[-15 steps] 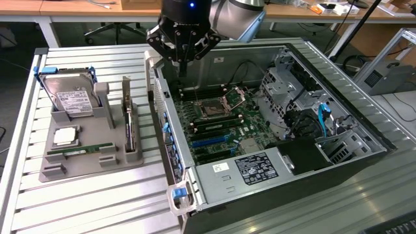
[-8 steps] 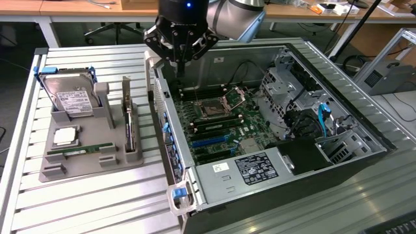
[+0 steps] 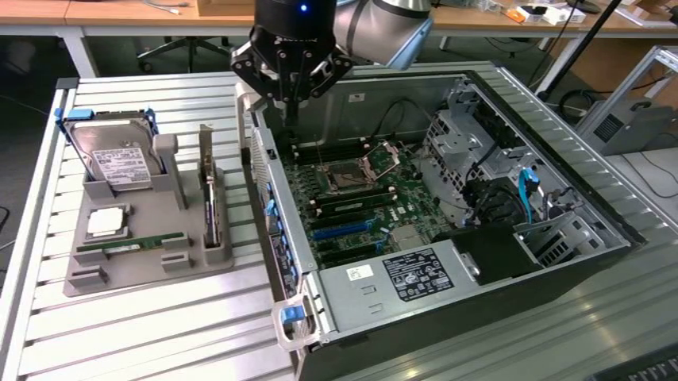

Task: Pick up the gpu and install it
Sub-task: 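Reach for the gpu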

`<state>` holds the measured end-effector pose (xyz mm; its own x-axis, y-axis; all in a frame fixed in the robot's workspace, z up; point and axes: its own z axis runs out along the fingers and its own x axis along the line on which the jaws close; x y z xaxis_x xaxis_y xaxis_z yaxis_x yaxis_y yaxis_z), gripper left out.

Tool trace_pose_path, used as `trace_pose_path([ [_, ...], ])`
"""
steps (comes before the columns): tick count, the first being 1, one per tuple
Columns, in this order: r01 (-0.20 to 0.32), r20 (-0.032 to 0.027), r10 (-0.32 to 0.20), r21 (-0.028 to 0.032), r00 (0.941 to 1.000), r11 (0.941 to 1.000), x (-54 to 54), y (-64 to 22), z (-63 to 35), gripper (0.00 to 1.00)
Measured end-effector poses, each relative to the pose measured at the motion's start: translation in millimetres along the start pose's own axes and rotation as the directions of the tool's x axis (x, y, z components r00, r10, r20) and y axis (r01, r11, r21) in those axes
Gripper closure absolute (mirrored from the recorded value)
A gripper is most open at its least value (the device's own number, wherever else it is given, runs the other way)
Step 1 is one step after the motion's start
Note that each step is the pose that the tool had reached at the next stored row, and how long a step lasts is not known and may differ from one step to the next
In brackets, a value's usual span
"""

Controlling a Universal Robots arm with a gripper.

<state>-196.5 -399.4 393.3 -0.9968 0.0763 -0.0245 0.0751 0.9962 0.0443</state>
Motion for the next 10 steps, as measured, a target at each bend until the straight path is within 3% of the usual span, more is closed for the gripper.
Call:
trace_pose_path([
  [10, 0.000, 0.0000, 0.000, -0.0001, 1.0000, 1.0000, 4.6, -0.4, -0.1, 0.89],
])
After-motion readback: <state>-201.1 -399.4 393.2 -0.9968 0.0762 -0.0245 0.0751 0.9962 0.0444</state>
